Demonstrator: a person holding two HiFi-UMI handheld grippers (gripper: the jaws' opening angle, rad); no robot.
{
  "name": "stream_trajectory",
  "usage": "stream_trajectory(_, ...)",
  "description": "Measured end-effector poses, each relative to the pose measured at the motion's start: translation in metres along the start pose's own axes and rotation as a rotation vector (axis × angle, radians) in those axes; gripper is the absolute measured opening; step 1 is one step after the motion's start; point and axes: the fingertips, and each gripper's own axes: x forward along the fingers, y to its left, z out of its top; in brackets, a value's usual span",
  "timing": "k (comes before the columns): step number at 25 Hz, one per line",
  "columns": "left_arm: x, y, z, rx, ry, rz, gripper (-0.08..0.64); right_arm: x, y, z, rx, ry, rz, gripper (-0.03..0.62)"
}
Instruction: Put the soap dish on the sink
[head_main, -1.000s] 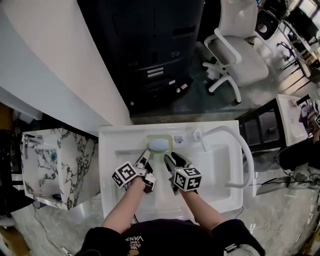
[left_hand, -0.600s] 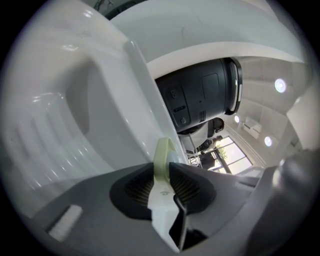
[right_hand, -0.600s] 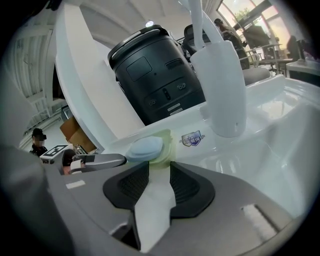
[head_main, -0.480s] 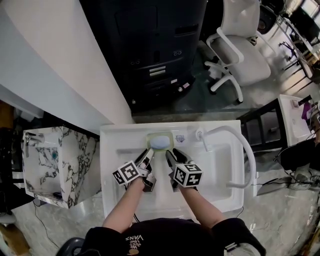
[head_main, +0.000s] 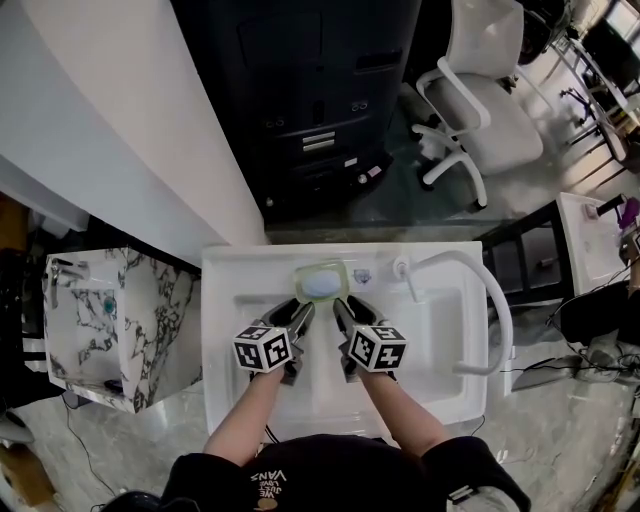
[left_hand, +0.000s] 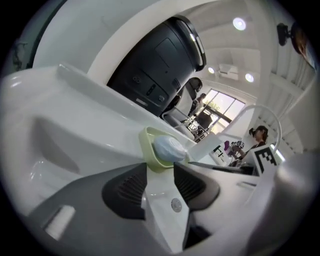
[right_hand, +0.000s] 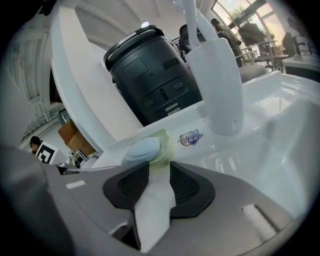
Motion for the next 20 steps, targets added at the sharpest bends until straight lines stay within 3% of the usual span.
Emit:
stream_trajectory(4, 0.0003, 0.0015, -0.0021, 0.114, 0.030, 0.045, 0.178, 0.0000, 0.0011, 0.0012, 0.004, -0.004, 0.003, 0.127)
stream_trajectory(9, 0.0020, -0.0008, -0.0024, 0.192, 0.036, 0.088, 0.178, -0.0029, -0.0008, 0.0026, 0.007, -0.008, 0.013, 0.127)
stream_trajectory(13, 0.0019, 0.0011, 0.0024, 0.212, 0.022, 0.130, 0.178, -0.0032, -0.0001, 0.0033, 0.012, -0.012, 0.017, 0.127)
stream_trajectory(20, 0.0028, 0.0065, 0.0060, 0.175, 0.008, 0.142, 0.178, 0.0009, 0.0004, 0.0035, 0.021, -0.010, 0.014, 0.127)
